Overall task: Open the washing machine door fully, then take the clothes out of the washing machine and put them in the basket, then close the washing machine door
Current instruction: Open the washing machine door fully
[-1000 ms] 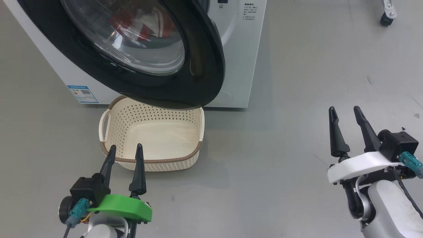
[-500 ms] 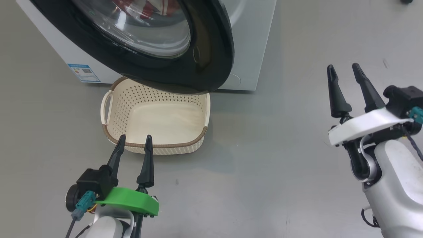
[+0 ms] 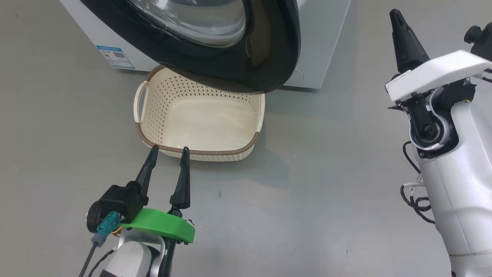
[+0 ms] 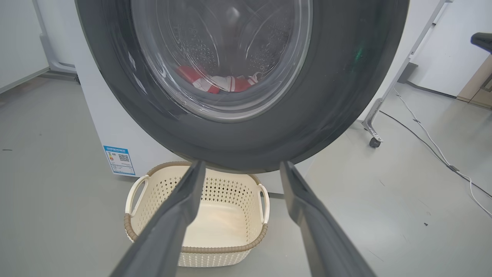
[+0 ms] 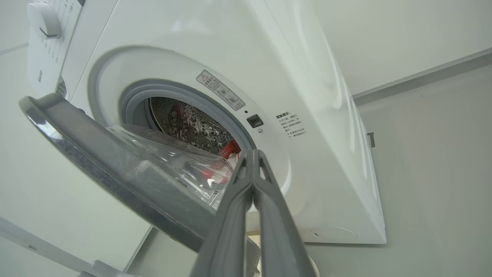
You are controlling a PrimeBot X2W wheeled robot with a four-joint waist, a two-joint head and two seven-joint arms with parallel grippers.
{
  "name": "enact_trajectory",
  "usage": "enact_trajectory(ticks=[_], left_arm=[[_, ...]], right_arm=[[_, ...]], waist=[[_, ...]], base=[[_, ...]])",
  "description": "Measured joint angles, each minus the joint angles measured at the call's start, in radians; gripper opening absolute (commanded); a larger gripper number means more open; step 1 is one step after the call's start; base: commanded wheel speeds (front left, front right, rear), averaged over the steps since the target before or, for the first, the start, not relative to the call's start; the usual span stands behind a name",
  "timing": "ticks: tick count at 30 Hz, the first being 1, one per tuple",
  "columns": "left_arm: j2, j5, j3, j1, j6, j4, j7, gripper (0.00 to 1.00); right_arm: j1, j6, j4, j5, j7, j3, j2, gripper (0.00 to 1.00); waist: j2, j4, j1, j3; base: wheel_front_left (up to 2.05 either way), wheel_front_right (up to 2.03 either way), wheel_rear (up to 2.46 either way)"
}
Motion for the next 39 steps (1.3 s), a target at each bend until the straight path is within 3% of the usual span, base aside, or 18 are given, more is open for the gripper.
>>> enact_trajectory(ticks=[8, 16, 26, 39], left_arm=[[0.000, -0.013, -0.028, -0.021, -0.001, 0.001, 0.000, 1.00], [0.000, -0.030, -0.043, -0.031, -0.001, 0.002, 0.000, 1.00], [-0.001, -0.044, -0.043, -0.036, 0.001, 0.003, 0.000, 1.00], [-0.001, -0.047, -0.046, -0.049, 0.006, 0.002, 0.000, 1.00]], right_arm=[[-0.088, -0.006, 0.079, 0.247, 0.178, -0.073, 0.068, 0.00], [-0.181, -0.074, 0.151, 0.411, 0.336, -0.128, 0.080, 0.00], [-0.265, -0.144, 0.213, 0.486, 0.467, -0.135, 0.079, 0.00], [-0.323, -0.205, 0.271, 0.568, 0.591, -0.138, 0.080, 0.00]], waist=[[0.0000, 0.049, 0.0000, 0.031], [0.0000, 0.089, 0.0000, 0.055], [0.0000, 0.113, 0.0000, 0.061], [0.0000, 0.129, 0.0000, 0.072]], base=[[0.00, 0.00, 0.00], [0.00, 0.00, 0.00], [0.00, 0.00, 0.00], [0.00, 0.00, 0.00]])
